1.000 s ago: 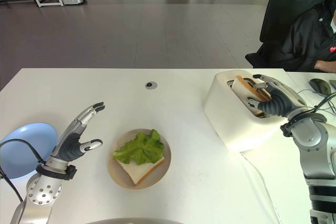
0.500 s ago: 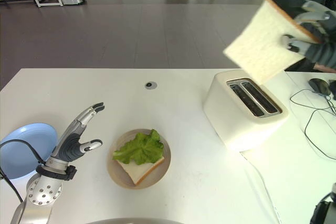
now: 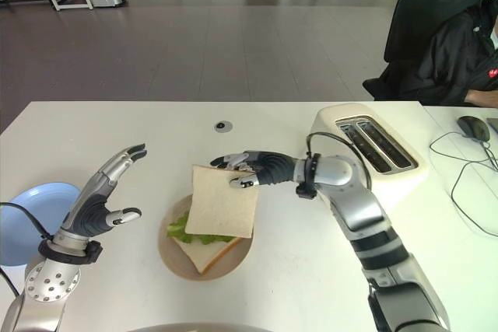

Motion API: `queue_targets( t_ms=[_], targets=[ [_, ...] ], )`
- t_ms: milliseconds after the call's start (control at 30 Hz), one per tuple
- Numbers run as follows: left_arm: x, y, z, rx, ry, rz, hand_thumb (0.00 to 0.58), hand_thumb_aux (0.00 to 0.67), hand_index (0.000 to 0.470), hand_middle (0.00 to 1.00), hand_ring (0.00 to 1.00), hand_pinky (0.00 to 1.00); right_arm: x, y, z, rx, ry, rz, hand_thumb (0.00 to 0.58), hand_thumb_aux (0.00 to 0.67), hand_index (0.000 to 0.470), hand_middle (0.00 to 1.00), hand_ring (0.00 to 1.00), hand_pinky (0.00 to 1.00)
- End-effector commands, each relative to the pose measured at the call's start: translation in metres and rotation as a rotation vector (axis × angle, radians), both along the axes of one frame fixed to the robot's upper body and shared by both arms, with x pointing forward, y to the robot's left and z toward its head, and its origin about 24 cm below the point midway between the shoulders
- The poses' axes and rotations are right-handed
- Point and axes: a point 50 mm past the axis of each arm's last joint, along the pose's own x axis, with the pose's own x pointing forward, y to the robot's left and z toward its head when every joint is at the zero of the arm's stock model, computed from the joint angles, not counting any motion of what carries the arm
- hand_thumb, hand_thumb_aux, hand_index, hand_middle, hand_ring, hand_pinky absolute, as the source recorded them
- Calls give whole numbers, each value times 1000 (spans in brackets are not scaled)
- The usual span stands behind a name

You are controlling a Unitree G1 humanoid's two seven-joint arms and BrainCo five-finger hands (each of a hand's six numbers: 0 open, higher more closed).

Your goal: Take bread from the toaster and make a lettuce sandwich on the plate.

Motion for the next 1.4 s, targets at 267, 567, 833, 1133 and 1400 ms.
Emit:
queue_targets(
  t_ms=[267,567,833,1133,1400],
  targets=[
    [-9,-16,-23,231,58,-222,0,0,0,0,0,0,24,55,-25,-293,-40,460,580,670,470,0,0,0],
    [-31,-25,-29,400,31,-300,0,0,0,0,0,0,39,77,-33,-366,-150,437,580,670,470,0,0,0],
    [-42,-23,-21,445,-62,-283,0,0,0,0,0,0,48,73,-35,-401,-142,389,580,670,470,0,0,0],
    [-45,-20,-21,481,-84,-270,0,0,0,0,0,0,53,68,-2,-261,-112,397,580,670,470,0,0,0],
    [-48,-24,-16,465,-125,-284,0,0,0,0,0,0,60,70,7,-274,-171,339,580,670,470,0,0,0]
  ],
)
